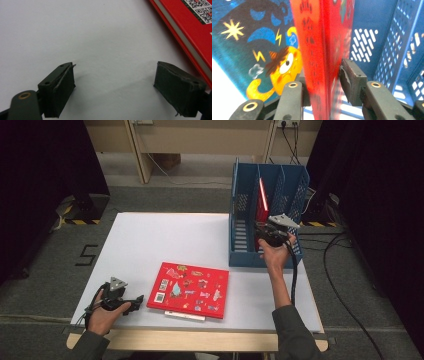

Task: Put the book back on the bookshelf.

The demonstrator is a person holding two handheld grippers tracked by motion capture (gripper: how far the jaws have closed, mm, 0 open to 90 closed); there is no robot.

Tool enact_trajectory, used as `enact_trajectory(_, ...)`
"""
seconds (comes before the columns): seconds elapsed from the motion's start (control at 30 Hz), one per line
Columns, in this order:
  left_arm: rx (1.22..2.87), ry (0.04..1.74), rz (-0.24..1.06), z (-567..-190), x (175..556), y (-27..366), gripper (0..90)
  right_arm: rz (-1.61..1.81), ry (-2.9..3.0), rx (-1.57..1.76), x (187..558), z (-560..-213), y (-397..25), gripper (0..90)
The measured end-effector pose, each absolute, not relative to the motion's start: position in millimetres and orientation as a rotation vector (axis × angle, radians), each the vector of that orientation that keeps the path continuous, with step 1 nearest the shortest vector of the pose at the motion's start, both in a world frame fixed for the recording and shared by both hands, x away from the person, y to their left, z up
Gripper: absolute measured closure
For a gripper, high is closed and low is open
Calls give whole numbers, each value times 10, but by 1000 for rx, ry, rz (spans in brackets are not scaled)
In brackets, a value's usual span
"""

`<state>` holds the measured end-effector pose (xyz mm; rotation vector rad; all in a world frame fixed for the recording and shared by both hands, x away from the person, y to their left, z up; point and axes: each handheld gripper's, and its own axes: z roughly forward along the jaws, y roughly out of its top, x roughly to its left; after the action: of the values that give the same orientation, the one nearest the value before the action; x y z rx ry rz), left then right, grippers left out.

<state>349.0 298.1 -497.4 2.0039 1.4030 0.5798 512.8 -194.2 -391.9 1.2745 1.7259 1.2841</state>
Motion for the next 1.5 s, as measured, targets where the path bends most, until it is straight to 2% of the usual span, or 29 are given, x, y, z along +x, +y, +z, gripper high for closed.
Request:
enact_trajectory(0.23, 2005, 1403, 580, -4973, 3490, 2981, 152, 1312, 1736, 1293, 5112, -3936, -1963, 644)
enact_trajectory(0.7, 2004, 1401, 577, -4975, 3494, 2985, 152, 1295, 1712, 1346, 5428, -3923, -1893, 659)
enact_trajectory(1.13, 2008, 1398, 579, -4974, 3496, 2984, 151, 1256, 1716, 1350, 5557, -3914, -1852, 660)
enact_trajectory(1.5, 2004, 1399, 580, -4976, 3493, 2982, 152, 1295, 1718, 1347, 5430, -3896, -1886, 623)
